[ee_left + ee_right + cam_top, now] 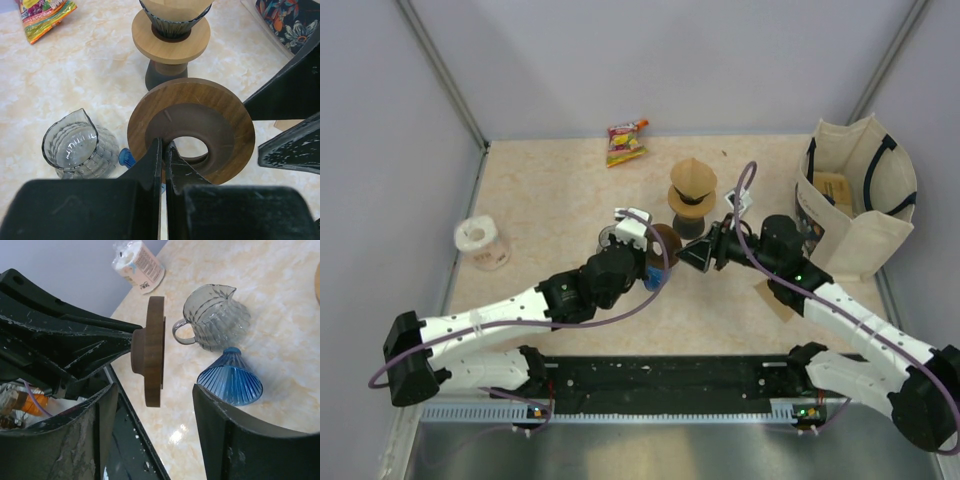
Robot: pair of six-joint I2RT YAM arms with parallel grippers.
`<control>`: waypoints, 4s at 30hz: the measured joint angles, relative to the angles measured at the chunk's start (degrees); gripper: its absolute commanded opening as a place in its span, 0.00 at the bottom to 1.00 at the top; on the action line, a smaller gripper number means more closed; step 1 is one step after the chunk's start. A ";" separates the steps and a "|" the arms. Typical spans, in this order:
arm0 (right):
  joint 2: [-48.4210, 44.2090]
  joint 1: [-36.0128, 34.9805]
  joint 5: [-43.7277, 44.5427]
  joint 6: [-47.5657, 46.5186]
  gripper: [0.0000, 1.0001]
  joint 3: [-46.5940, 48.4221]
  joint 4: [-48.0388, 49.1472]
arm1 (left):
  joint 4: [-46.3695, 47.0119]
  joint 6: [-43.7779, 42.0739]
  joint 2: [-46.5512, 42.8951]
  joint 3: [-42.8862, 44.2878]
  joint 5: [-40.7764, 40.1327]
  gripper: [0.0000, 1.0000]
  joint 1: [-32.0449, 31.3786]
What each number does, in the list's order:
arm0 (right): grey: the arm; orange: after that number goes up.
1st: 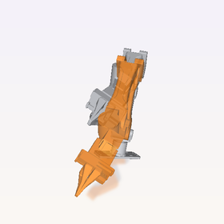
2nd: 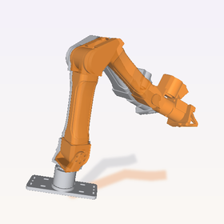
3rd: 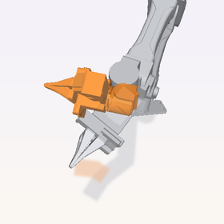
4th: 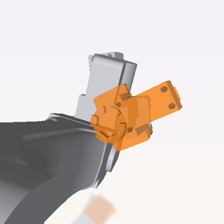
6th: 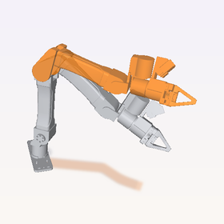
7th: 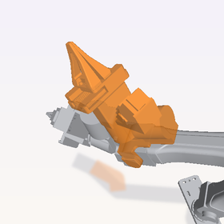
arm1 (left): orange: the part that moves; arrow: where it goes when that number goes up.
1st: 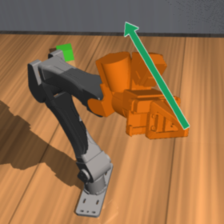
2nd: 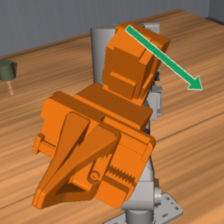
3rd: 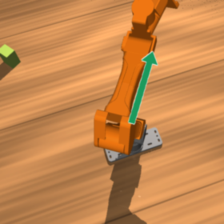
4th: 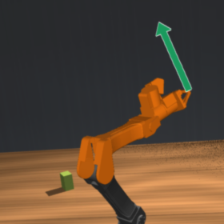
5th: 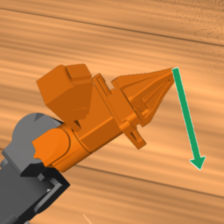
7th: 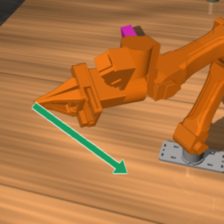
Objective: Place the coffee filter in the dripper
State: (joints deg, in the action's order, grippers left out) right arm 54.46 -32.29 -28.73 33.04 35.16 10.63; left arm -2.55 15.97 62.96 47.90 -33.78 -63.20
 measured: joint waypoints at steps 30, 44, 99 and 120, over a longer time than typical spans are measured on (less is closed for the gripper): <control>2.54 -12.81 13.18 -44.46 0.00 7.87 -3.06 | -12.83 13.35 -6.03 4.55 -4.00 0.94 0.37; 0.26 -25.22 29.64 -102.51 0.00 -5.62 13.88 | -23.54 30.51 -12.04 13.77 14.88 0.95 18.84; 1.53 -32.22 39.47 -108.67 0.99 -6.56 17.79 | -3.02 47.54 -7.50 -0.74 50.60 0.00 36.98; -22.93 -32.46 66.86 -40.09 0.99 -7.54 4.83 | 5.20 44.44 -7.93 -13.35 52.41 0.00 52.39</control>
State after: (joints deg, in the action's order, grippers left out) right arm 31.53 -64.75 38.13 -7.05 27.62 15.46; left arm 2.66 60.40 55.02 34.54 18.63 -10.81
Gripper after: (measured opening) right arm 0.988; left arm 0.222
